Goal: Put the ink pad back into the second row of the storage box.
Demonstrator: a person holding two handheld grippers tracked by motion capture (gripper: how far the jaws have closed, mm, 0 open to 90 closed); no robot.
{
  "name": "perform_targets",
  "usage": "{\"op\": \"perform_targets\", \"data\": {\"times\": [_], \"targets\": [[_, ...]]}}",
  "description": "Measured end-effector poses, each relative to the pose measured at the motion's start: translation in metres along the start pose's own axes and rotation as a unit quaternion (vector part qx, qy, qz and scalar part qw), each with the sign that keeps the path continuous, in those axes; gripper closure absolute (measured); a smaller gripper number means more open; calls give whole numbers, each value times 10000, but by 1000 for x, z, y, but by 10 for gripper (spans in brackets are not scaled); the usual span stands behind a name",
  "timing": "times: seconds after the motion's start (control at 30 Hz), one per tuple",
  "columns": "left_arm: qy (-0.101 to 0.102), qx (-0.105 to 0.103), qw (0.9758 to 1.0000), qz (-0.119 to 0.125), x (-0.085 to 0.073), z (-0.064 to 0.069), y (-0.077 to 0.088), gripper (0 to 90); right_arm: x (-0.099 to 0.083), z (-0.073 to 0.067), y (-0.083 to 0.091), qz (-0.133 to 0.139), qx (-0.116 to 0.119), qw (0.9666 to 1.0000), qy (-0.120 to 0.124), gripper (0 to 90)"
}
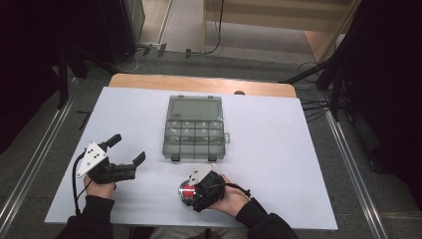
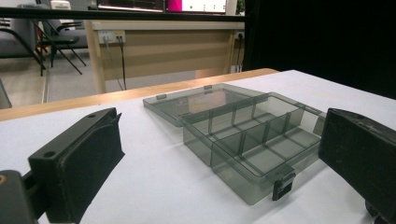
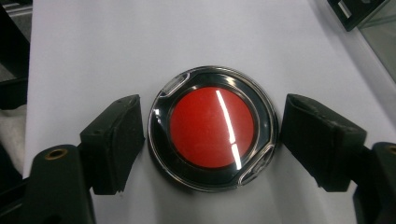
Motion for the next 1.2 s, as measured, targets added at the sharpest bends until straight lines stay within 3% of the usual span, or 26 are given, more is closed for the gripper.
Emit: {"op": "perform_targets", "data": {"times": [0.13, 0.33, 0.5, 0.67, 0.93, 1.2], "targets": [[-18, 6, 10000, 7, 0, 0, 0, 0, 0, 1, 0, -2, 7, 9999, -134, 287], [-11, 20, 10000, 7, 0, 0, 1, 0, 1, -1, 2, -30, -42, 10000, -57, 307], [-7, 23, 10000, 6, 0, 0, 1, 0, 2, 2, 5, -44, -98, 9998, -151, 308], [-8, 23, 10000, -3, 0, 0, 1, 0, 6, 11, 16, 156, -144, 9992, -330, 308], [-10, 26, 10000, -8, 0, 0, 1, 0, 14, 24, 32, 380, -279, 9980, -415, 308], [-3, 27, 10000, -17, 0, -1, 1, 0, 15, 37, 41, 472, -416, 9966, -531, 308]]}}
Point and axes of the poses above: each handheld gripper's, and its own axes: y roughly backward along the jaws, x roughly out of its top, z roughly to its right, the point moved 2 cm from there along -y, roughly forward along the jaws, and after that the axes turned 11 degrees about -x, right-handed, at the moved point
